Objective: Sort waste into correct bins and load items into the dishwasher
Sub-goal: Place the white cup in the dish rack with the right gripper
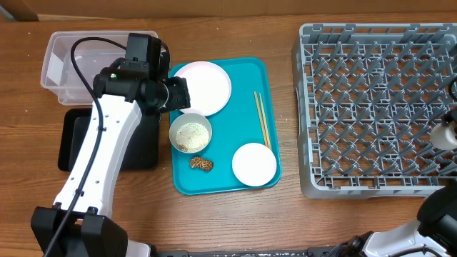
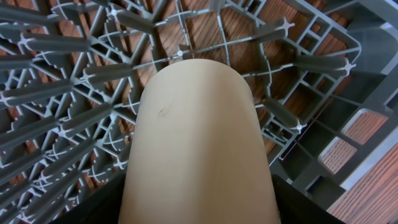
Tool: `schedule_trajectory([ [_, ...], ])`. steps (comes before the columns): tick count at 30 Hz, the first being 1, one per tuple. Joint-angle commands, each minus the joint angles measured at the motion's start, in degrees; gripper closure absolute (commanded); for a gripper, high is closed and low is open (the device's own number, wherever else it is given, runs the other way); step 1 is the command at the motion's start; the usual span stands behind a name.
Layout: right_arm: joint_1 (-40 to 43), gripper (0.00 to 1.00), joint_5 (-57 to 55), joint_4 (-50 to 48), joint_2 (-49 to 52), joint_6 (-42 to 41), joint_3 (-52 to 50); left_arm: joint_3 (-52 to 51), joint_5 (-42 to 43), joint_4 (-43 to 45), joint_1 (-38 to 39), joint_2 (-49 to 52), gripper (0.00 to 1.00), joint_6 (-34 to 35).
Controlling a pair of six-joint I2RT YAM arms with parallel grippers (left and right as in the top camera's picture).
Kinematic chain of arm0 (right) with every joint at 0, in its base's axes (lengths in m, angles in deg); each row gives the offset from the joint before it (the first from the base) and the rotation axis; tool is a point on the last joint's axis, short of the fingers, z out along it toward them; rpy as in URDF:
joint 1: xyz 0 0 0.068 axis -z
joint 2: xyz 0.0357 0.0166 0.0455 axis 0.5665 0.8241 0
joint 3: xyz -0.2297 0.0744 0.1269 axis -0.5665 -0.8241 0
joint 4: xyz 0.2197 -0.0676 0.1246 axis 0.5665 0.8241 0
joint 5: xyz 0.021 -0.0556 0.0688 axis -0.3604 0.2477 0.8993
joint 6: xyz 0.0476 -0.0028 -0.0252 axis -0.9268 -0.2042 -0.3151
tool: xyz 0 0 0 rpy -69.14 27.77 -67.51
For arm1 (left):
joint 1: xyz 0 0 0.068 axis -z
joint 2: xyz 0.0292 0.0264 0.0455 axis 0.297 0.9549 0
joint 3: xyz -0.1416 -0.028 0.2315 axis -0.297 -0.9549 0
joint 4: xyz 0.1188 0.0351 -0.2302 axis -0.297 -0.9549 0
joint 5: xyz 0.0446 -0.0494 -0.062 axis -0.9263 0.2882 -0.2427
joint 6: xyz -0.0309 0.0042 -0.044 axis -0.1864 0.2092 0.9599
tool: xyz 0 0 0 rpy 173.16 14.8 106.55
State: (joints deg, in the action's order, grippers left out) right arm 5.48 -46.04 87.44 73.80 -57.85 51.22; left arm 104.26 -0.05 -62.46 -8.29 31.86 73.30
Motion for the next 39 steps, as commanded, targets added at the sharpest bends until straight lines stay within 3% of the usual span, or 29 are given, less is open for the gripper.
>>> schedule_trajectory([
  [1, 0.26, 0.57, -0.76, -0.13, -0.11, -0.68, -0.72, 0.57, -0.74, -0.09, 0.04, -0.98, 0.34, -1.27],
  [8, 0.22, 0.56, 1.88, -2.49, -0.07, -0.68, -6.47, 0.57, -0.74, 0.07, 0.04, -0.98, 0.34, -1.29],
  [10, 0.22, 0.51, 2.05, -3.04, -0.07, -0.66, -7.26, 0.57, -0.74, 0.09, 0.04, -0.98, 0.34, -1.29],
  [12, 0.22, 0.34, 2.78, -3.10, -0.07, -0.68, -7.34, 0.55, -0.74, 0.09, 0.04, -0.98, 0.34, -1.29],
  [13, 0.22, 0.11, 4.48, -3.15, -0.07, -0.68, -7.34, 0.57, -0.74, 0.04, 0.04, -0.98, 0.34, -1.29],
  [14, 0.22, 0.00, 6.69, -3.52, -0.07, -0.68, -7.34, 0.57, -0.74, -0.04, 0.04, -0.98, 0.34, -1.29],
  [24, -0.04, 0.00, 13.94, -2.23, -0.90, -0.11, -7.21, 0.55, -0.79, -0.44, 0.04, -0.98, 0.29, -1.31],
  [29, -3.98, 0.00, 21.40, -4.09, -6.32, 5.64, -6.32, 0.55, -1.01, -0.76, 0.04, -0.98, 0.26, -1.38],
  [33, -13.60, 0.00, 26.45, -4.79, -11.56, 13.64, -6.32, 0.55, -1.16, -0.68, 0.04, -0.98, 0.22, -1.33],
  [39, -39.17, 0.00, 21.33, -3.76, -12.41, 18.05, -7.54, 0.55, -1.18, -1.03, 0.04, -0.98, 0.20, -1.33],
])
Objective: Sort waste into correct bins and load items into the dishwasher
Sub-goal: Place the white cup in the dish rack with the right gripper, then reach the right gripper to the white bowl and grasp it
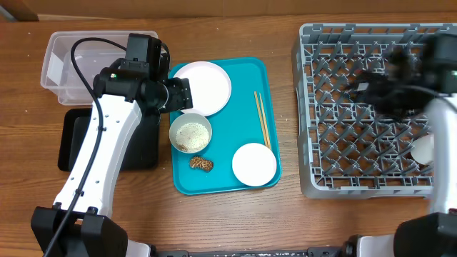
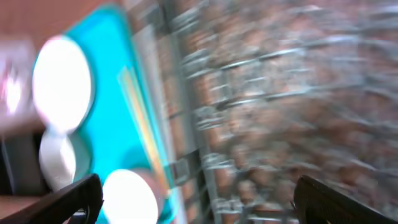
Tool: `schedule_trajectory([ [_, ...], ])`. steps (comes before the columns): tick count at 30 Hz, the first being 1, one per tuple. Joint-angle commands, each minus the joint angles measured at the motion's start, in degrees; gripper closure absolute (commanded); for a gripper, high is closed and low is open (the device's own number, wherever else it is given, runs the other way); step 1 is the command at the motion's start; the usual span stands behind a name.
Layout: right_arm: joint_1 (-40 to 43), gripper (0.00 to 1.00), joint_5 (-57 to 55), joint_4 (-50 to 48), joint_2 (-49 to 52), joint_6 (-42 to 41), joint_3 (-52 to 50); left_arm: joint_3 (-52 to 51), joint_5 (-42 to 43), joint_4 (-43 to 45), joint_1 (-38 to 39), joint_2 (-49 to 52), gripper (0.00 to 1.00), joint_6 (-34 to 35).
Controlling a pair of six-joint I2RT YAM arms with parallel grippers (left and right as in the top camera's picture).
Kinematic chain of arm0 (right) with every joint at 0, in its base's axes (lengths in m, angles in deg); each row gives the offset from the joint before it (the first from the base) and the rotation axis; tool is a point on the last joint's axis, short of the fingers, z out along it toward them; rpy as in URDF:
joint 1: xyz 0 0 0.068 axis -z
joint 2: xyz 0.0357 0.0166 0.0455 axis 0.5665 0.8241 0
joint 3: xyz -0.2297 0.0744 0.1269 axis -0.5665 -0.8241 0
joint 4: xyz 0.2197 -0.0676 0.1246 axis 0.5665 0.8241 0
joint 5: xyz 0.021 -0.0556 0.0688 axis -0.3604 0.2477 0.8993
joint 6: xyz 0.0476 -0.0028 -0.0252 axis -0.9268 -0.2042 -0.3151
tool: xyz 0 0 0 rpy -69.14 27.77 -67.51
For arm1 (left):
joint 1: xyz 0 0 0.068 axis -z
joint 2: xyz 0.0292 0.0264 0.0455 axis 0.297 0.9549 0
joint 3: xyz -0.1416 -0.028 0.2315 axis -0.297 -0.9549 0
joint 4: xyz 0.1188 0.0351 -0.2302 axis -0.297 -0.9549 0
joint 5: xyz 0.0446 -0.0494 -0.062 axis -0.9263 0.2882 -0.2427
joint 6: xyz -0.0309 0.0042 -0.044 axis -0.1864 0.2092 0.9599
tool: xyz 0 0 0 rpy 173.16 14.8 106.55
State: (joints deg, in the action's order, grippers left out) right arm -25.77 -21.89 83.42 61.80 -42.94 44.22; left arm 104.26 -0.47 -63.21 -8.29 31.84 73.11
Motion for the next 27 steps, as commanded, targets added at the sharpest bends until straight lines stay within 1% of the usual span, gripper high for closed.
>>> schedule_trajectory([
  [1, -11.26, 0.00, -4.48, 0.22, -0.42, 2.93, -1.05, 0.55, -0.79, -0.31, 0.02, -0.96, 0.20, -1.14],
  [2, -16.44, 0.00, -7.04, -0.24, -0.42, 2.03, -2.36, 0.55, -0.79, -0.26, 0.02, -0.96, 0.20, -1.11],
  [4, -22.05, 0.00, -9.86, -1.57, -0.37, -0.92, -5.01, 0.55, -0.79, -0.26, 0.02, -0.96, 0.20, -1.11],
  [6, -25.14, 0.00, -11.21, -3.45, -0.37, -2.93, -7.61, 0.55, -0.76, -0.28, 0.04, -0.96, 0.20, -1.11],
  [7, -27.23, 0.00, -11.82, -6.08, -0.31, -5.42, -10.88, 0.55, -0.76, -0.28, 0.02, -0.96, 0.20, -1.11],
  [8, -27.56, 0.00, -11.56, -6.60, -0.31, -5.68, -11.61, 0.55, -0.76, -0.28, 0.02, -0.96, 0.20, -1.11],
  [11, -30.95, 0.00, -8.20, -10.80, 0.02, -6.38, -19.23, 0.55, -0.76, -0.28, 0.04, -0.96, 0.20, -1.11],
  [13, -32.44, 0.02, -8.24, -12.83, 0.02, -6.38, -22.56, 0.55, -0.76, -0.28, 0.04, -0.96, 0.20, -1.09],
  [16, -33.94, 0.06, -8.31, -16.02, 0.02, -6.56, -26.64, 0.55, -0.76, -0.26, 0.04, -0.96, 0.20, -1.07],
  [17, -34.14, 0.09, -8.26, -16.81, 0.02, -6.58, -27.69, 0.55, -0.76, -0.26, 0.04, -0.96, 0.20, -1.07],
  [21, -34.18, 0.28, -8.20, -19.06, 0.02, -6.91, -30.97, 0.55, -0.76, -0.26, 0.02, -0.96, 0.20, -1.07],
  [27, -34.21, 0.32, -7.30, -20.17, 0.07, -8.31, -33.38, 0.55, -0.76, -0.26, 0.04, -0.96, 0.20, -1.07],
])
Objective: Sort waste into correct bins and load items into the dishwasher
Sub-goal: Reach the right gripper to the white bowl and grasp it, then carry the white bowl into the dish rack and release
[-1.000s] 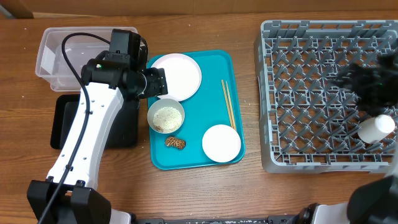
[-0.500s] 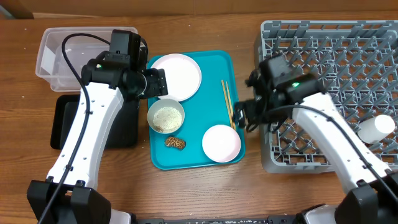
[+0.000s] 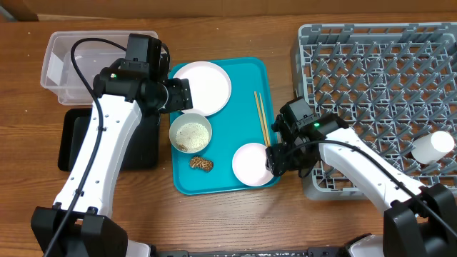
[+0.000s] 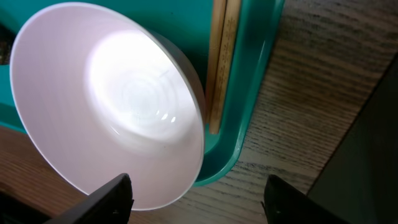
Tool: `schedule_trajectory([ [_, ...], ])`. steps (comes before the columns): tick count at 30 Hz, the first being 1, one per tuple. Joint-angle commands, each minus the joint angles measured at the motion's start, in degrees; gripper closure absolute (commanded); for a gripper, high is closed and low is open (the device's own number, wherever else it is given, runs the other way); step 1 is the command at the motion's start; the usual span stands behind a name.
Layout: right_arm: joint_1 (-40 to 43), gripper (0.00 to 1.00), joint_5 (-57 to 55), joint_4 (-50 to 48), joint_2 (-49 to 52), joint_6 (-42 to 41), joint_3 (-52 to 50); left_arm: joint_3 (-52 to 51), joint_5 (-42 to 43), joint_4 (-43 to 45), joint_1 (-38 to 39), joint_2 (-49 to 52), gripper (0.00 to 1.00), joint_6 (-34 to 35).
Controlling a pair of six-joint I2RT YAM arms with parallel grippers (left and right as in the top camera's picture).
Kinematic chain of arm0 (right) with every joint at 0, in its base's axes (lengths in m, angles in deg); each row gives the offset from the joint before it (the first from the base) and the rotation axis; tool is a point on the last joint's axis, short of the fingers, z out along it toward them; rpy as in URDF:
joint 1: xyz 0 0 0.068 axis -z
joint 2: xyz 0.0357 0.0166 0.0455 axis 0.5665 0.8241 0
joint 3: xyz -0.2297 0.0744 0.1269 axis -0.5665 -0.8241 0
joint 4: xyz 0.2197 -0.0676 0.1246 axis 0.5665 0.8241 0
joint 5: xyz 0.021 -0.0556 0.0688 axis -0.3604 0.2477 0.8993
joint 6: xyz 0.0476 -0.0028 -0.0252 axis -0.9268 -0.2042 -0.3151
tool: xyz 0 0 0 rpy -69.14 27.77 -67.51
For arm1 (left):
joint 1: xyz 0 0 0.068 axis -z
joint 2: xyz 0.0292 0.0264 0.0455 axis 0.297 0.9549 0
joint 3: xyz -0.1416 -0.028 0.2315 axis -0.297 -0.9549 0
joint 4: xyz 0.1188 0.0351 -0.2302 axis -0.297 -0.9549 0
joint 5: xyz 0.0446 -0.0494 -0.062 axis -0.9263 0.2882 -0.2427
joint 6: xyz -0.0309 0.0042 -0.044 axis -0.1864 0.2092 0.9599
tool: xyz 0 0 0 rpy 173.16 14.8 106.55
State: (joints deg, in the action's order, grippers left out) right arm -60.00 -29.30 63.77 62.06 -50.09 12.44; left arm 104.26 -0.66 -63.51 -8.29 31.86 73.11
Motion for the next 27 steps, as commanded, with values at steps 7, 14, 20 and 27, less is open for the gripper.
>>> schedule_trajectory([
  [7, -3.13, 0.34, 1.70, -2.38, 2.67, -1.46, -1.60, 0.55, -0.57, 0.02, 0.04, -0.98, 0.20, -1.07],
  [14, -4.33, 0.54, -1.05, -3.48, 4.85, -5.86, -1.57, 0.55, -0.59, 0.04, 0.02, -0.98, 0.20, -1.09],
  [20, -4.33, 0.78, -1.03, -3.45, 4.85, -5.38, -1.53, 0.55, -0.57, 0.02, 0.04, -0.98, 0.20, -1.09],
  [27, -4.33, 0.96, -4.17, -0.17, 4.76, -5.22, 5.40, 0.55, -0.57, 0.04, 0.02, -0.98, 0.20, -1.09],
])
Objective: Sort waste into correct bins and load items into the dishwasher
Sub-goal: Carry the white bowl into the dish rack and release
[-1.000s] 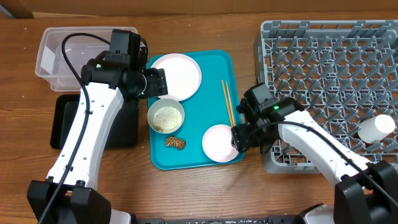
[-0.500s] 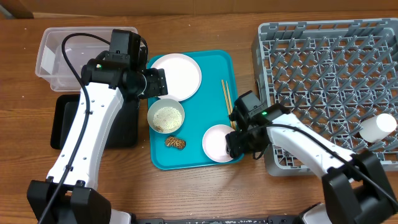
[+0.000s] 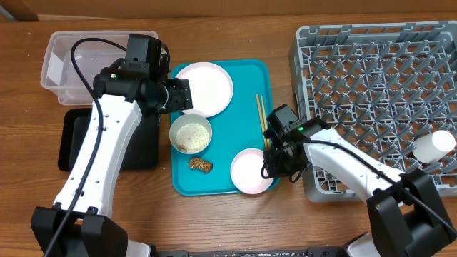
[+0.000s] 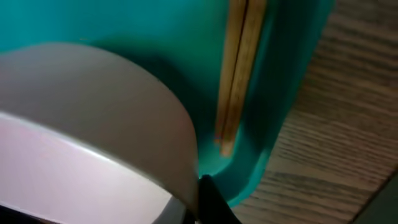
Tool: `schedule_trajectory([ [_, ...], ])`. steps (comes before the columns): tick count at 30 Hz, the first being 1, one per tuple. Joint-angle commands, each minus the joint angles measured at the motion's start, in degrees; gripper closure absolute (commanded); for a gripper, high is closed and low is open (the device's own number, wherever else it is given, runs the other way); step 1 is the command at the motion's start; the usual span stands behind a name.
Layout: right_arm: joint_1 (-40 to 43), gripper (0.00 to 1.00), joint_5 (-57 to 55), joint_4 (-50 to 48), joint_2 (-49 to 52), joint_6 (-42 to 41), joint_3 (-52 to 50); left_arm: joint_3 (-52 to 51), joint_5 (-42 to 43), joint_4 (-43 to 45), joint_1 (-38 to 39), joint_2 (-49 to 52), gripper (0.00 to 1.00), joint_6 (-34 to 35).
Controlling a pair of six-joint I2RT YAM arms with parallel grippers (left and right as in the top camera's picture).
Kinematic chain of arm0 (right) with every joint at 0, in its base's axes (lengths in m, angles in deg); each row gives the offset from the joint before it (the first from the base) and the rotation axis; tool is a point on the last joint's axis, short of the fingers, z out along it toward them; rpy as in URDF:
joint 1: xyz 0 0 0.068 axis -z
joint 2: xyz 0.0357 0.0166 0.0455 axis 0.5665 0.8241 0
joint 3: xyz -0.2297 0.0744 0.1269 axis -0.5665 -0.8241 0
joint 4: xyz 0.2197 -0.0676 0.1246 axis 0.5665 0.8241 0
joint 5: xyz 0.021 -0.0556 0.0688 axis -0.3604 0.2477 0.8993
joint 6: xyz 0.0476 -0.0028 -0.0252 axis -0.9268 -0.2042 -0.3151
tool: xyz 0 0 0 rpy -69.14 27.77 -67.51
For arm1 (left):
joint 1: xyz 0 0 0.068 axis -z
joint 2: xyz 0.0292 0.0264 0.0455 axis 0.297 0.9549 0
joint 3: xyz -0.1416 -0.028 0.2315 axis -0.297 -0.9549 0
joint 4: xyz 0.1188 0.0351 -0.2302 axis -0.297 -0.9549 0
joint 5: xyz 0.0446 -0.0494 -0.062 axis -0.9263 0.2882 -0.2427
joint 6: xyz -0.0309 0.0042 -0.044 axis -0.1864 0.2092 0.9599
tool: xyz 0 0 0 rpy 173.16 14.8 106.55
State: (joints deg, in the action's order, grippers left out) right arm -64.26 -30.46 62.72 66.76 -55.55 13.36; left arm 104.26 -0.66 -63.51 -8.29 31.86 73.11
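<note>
A small white bowl (image 3: 251, 172) sits at the front right of the teal tray (image 3: 243, 75). My right gripper (image 3: 273, 165) is down at its right rim. In the right wrist view the bowl (image 4: 93, 124) fills the frame and the right gripper (image 4: 199, 190) pinches its rim, one dark finger (image 4: 211, 202) outside. Two wooden chopsticks (image 3: 261, 121) lie beside it. On the same tray are a pink plate (image 3: 207, 87), a bowl of rice (image 3: 191, 133) and a brown food scrap (image 3: 201, 164). My left gripper (image 3: 180, 94) hovers at the plate's left edge, its jaws unclear.
The grey dish rack (image 3: 371, 100) stands at the right, with a pale cup (image 3: 433, 148) lying in its right side. A clear bin (image 3: 64, 68) and a black bin (image 3: 75, 139) stand left of the tray, under the left arm.
My right gripper was open just above the white bowl; now it is lower and pinches the bowl's right rim. The bowl and tray have shifted slightly. The left arm is unchanged.
My right gripper first held a pale cup over the rack's right side. Then the cup lay in the rack and the arm was further left. Then the gripper was open over the white bowl, and now it grips the rim. The left arm stayed by the plate.
</note>
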Motion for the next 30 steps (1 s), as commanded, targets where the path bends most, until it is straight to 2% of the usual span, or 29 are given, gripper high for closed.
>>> schedule_trajectory([
  [1, -0.07, 0.96, -3.52, 1.20, 0.07, 0.22, 5.57, 0.55, -0.57, 0.02, 0.02, -0.98, 0.20, -1.09],
  [9, 3.37, 0.96, -21.16, 7.93, -2.82, -1.77, 22.91, 0.55, -0.57, -0.09, 0.02, -0.98, 0.20, -1.09],
  [13, 11.23, 0.96, -35.17, 6.40, -5.90, -2.14, 29.94, 0.55, -0.57, -0.04, 0.02, -0.98, 0.19, -1.09],
  [17, 20.17, 0.96, -48.68, -1.42, -6.78, -1.53, 30.47, 0.55, -0.57, 0.26, 0.02, -0.98, 0.18, -1.11],
  [20, 26.53, 0.96, -54.62, -8.74, -6.71, -1.18, 30.47, 0.55, -0.59, 0.35, 0.02, -0.98, 0.18, -1.11],
  [24, 35.82, 0.96, -55.63, -20.17, -6.14, -0.92, 30.45, 0.55, -0.61, 0.52, 0.02, -0.98, 0.17, -1.11],
  [28, 44.87, 0.96, -55.69, -30.75, -2.08, 12.02, 30.45, 0.55, -0.57, 0.48, 0.04, -0.98, 0.17, -1.09],
  [30, 47.65, 0.96, -58.62, -34.53, 0.70, 15.54, 30.45, 0.55, -0.57, 0.50, 0.02, -0.98, 0.16, -1.09],
])
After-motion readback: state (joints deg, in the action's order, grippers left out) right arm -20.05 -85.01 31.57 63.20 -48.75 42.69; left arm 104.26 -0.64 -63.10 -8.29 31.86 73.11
